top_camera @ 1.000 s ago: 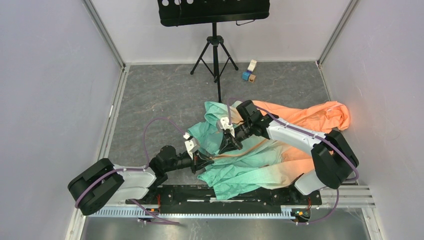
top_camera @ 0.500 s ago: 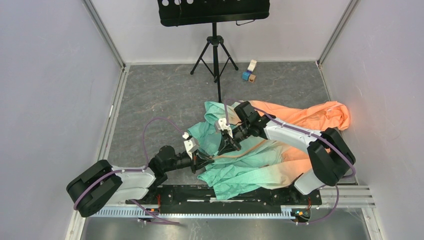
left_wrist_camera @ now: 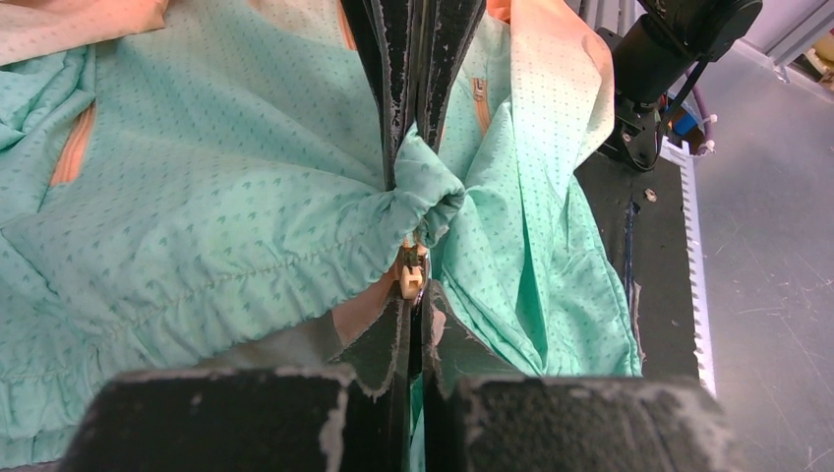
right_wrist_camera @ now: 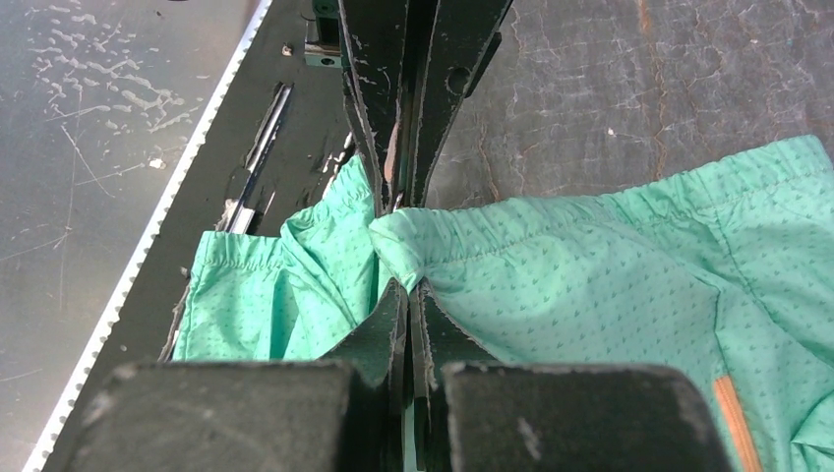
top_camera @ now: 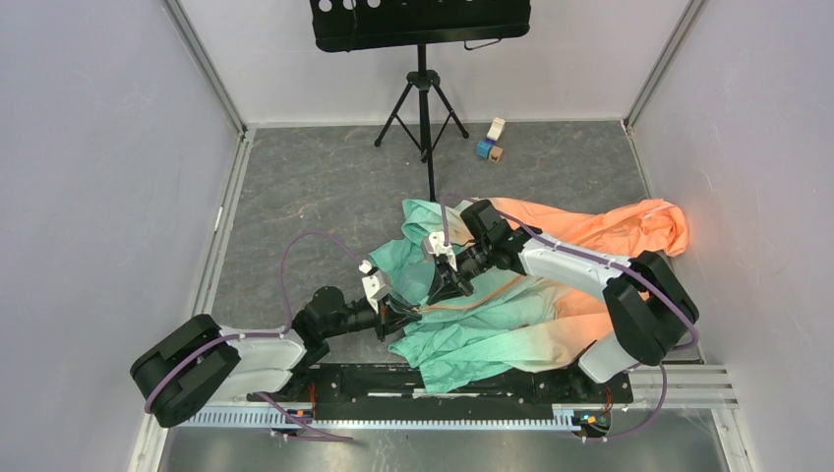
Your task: Zip up the jacket
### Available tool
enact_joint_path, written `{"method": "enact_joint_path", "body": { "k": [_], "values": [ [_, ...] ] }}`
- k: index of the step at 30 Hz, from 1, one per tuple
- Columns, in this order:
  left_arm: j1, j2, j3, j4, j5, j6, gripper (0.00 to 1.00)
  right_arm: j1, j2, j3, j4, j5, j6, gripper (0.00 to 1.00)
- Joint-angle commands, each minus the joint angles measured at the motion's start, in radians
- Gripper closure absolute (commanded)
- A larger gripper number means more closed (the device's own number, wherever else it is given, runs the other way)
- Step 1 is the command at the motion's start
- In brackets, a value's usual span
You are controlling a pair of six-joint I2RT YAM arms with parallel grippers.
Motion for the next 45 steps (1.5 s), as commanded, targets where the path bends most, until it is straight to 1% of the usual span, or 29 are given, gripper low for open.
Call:
{"method": "enact_joint_path", "body": {
  "k": [1,19,45],
  "values": [
    [-0.004,0.001,-0.004,0.059,0.022,0.027,0.98,0.003,-0.023,-0.016,0.059,0.001,0.019,1.00],
    [-0.004,-0.022,-0.010,0.040,0.009,0.019,0.98,-0.004,-0.065,-0.042,0.098,0.016,0.044,1.00],
    [-0.004,-0.037,-0.010,0.026,0.008,0.019,0.98,-0.004,-0.051,-0.047,0.119,0.032,0.069,1.00]
  ]
}}
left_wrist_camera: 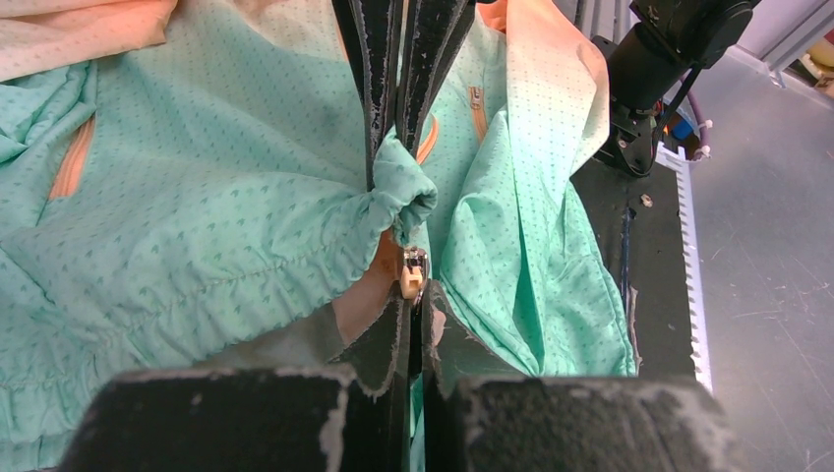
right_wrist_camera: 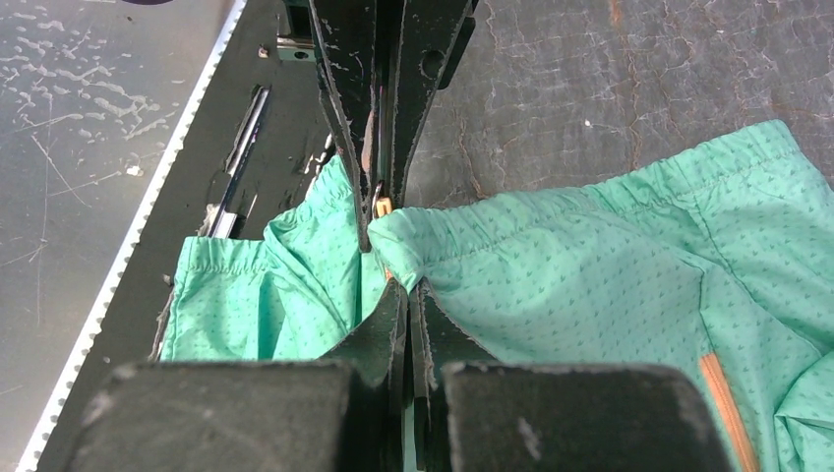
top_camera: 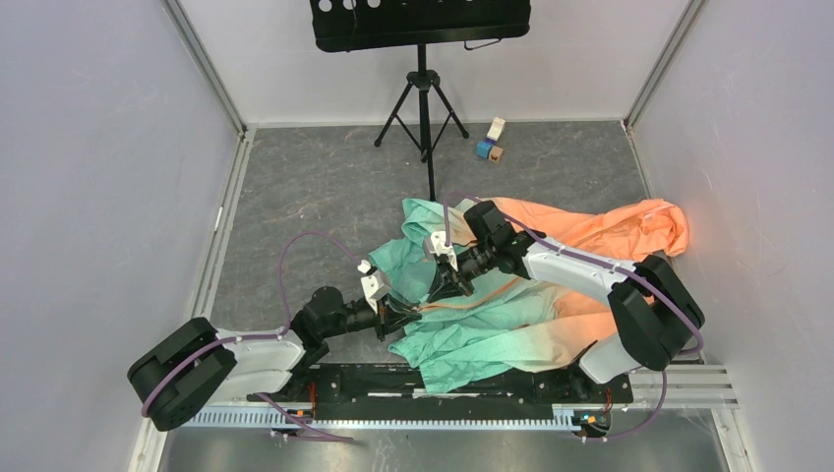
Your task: Zip up the jacket
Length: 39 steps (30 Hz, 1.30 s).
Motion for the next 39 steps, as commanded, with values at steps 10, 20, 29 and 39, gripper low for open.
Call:
{"method": "enact_joint_path", "body": {
  "k": [10,20,29,39],
  "values": [
    [-0.004,0.036,0.003,0.055,0.014,0.018,0.98,0.011,-0.016,-0.006,0.065,-0.026,0.024,1.00],
    [-0.004,0.018,-0.007,0.058,0.012,0.013,0.98,0.020,-0.031,-0.011,0.067,-0.014,0.021,1.00],
    [-0.004,-0.050,-0.010,0.014,-0.005,0.022,0.98,0.015,-0.051,-0.021,0.052,-0.008,0.008,1.00],
    [-0.004,-0.023,-0.010,0.026,0.002,0.021,0.98,0.016,-0.046,-0.021,0.066,-0.015,0.019,1.00]
  ]
}}
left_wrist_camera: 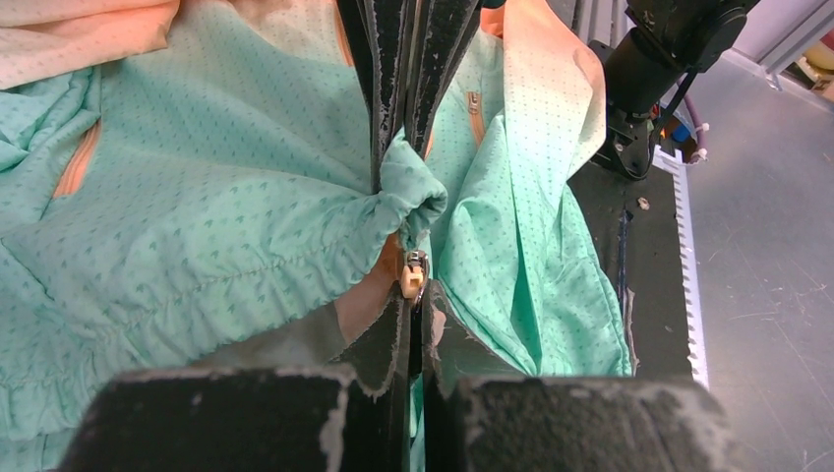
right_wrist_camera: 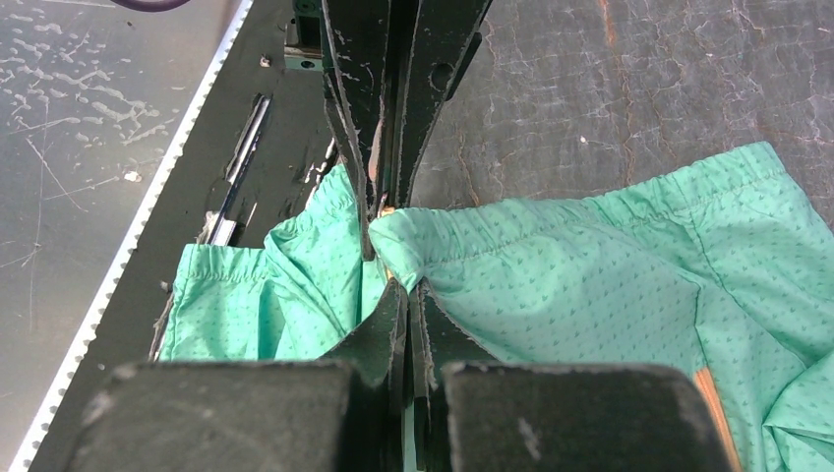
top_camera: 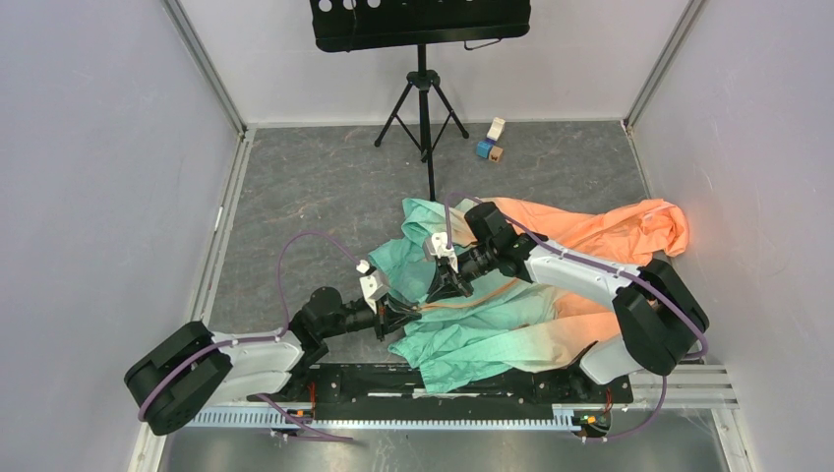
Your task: Zip up the jacket
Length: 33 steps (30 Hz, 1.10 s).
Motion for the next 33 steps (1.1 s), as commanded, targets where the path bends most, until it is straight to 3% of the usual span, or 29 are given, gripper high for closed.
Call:
{"method": "enact_joint_path", "body": {
  "k": [1,22,33],
  "values": [
    [-0.004,0.016,-0.009,0.048,0.004,0.021,0.98,0.002,-0.017,-0.003,0.026,-0.022,0.002,1.00],
    [-0.004,0.038,-0.003,0.055,0.009,0.018,0.98,0.031,0.005,0.007,0.062,-0.013,0.039,1.00],
    [-0.004,0.069,0.002,0.081,0.018,0.009,0.98,0.072,0.012,-0.005,0.204,0.006,0.191,1.00]
  ]
}}
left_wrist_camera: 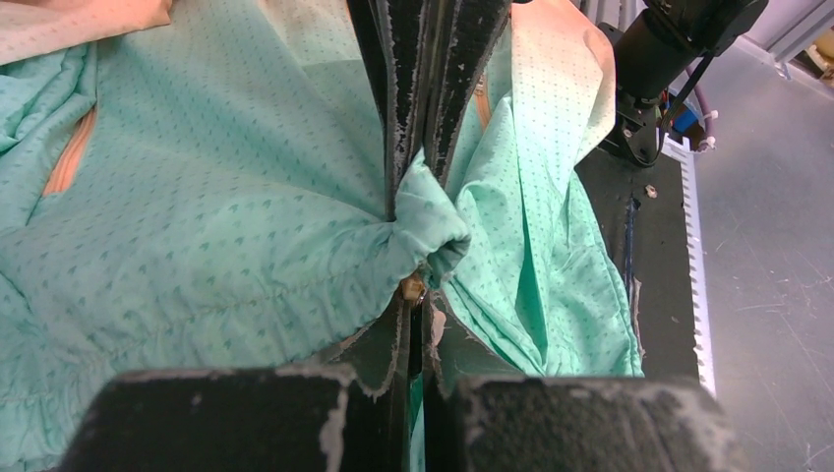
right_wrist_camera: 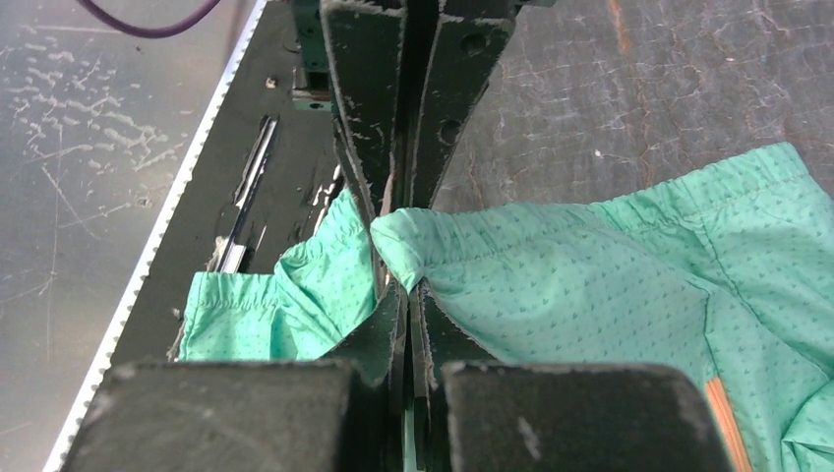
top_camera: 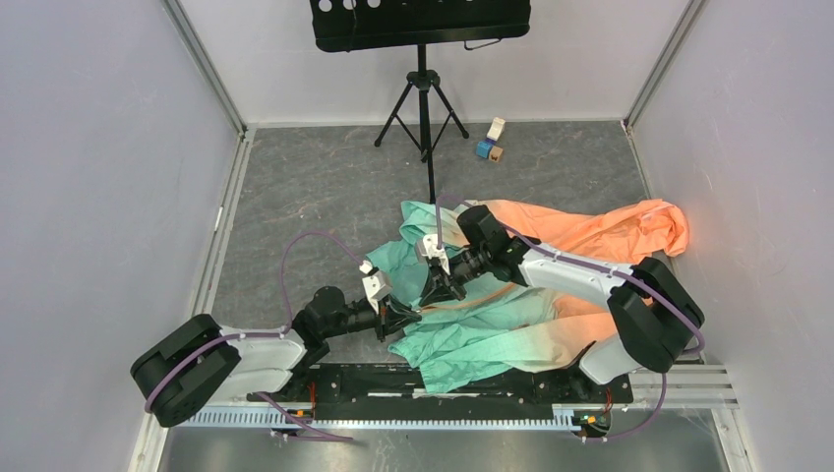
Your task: Zip up the jacket
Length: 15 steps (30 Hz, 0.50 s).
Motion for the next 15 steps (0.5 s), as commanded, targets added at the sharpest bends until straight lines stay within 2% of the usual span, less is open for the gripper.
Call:
{"method": "enact_joint_path", "body": {
  "k": [1,9,13,15],
  "values": [
    [-0.003,0.008,0.003,0.064,0.019,0.007,0.98,0.031,-0.008,-0.007,0.161,-0.004,0.118,1.00],
    [-0.004,0.026,0.003,0.087,0.032,-0.011,0.98,0.066,0.026,-0.014,0.266,0.041,0.245,1.00],
    [-0.004,0.011,0.010,0.064,-0.016,-0.049,0.98,0.045,0.001,-0.042,0.274,0.043,0.261,1.00],
    [-0.004,0.007,0.021,0.030,-0.045,-0.078,0.94,0.030,-0.005,-0.069,0.321,0.030,0.297,1.00]
  ]
}}
